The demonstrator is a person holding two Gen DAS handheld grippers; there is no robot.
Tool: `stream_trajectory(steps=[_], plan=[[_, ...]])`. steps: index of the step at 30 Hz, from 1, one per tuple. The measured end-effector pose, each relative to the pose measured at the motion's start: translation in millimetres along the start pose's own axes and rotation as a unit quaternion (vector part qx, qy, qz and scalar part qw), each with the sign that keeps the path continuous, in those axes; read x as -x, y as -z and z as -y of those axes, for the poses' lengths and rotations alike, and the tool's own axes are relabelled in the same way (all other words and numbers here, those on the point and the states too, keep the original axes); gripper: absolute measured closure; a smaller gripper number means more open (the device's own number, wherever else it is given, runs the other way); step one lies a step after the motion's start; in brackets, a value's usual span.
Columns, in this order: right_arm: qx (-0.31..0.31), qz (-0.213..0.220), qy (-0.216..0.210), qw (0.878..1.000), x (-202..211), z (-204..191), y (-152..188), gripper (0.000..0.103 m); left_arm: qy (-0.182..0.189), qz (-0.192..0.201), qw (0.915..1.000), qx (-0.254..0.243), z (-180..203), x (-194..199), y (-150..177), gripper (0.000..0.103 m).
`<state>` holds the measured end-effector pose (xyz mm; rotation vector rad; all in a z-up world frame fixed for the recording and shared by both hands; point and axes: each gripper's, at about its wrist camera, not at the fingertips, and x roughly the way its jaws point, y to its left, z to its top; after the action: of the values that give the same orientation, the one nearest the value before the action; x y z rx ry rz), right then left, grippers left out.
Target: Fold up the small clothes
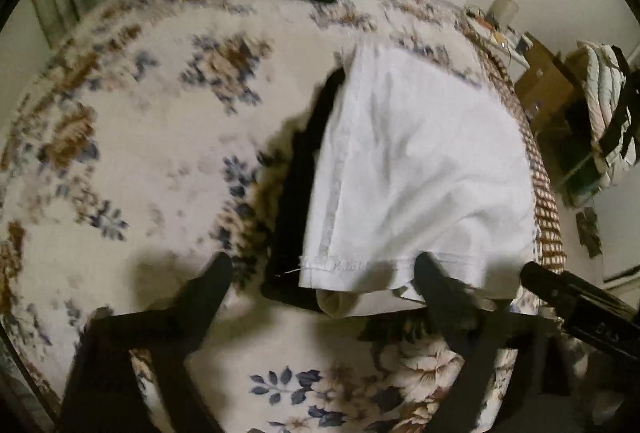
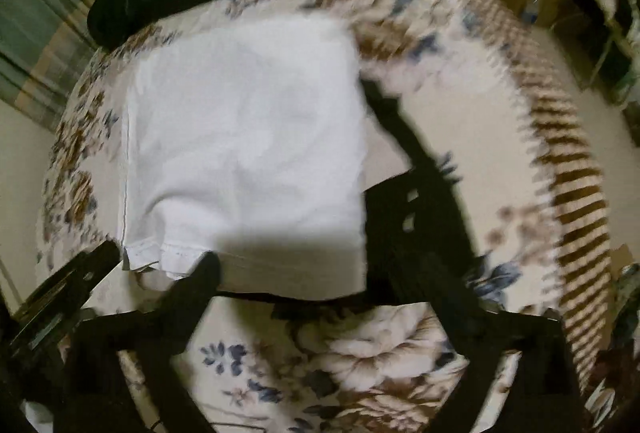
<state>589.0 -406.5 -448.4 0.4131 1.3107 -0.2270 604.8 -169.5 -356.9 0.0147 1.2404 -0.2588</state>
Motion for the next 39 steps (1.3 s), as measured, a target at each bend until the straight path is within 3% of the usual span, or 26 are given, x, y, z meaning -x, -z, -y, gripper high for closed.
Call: stream_trajectory(steps=[6, 12, 17, 24, 39], plan=[[0.015, 0.075, 0.076, 0.994, 79.5, -5.4, 18.2, 0.001, -0.044, 0.035, 0.9981, -0.024, 14.5, 57.6, 4.7, 0.009], [0.023, 0.127, 0.097, 0.987, 159.7, -15.0, 45.4, 0.001, -0.064, 0.059, 0.9945, -0.058, 26.8, 124.6, 24.5, 0.009], [0.025, 0.156, 0.103, 0.982, 231.2, -29.1, 85.1, 0.001, -0.051, 0.086, 0.9918, -0.08, 29.1, 189.2, 45.8, 0.009], [0.013, 0.202, 0.101, 0.974, 338.1, -45.8, 159.4, 0.001, -0.033, 0.114, 0.9862, -0.116, 28.7, 271.7, 91.1, 0.009], [0.014, 0.28, 0.106, 0.954, 544.4, -76.3, 333.6, 0.001, -0.011, 0.164, 0.9777, -0.132, 28.3, 416.3, 189.3, 0.009]])
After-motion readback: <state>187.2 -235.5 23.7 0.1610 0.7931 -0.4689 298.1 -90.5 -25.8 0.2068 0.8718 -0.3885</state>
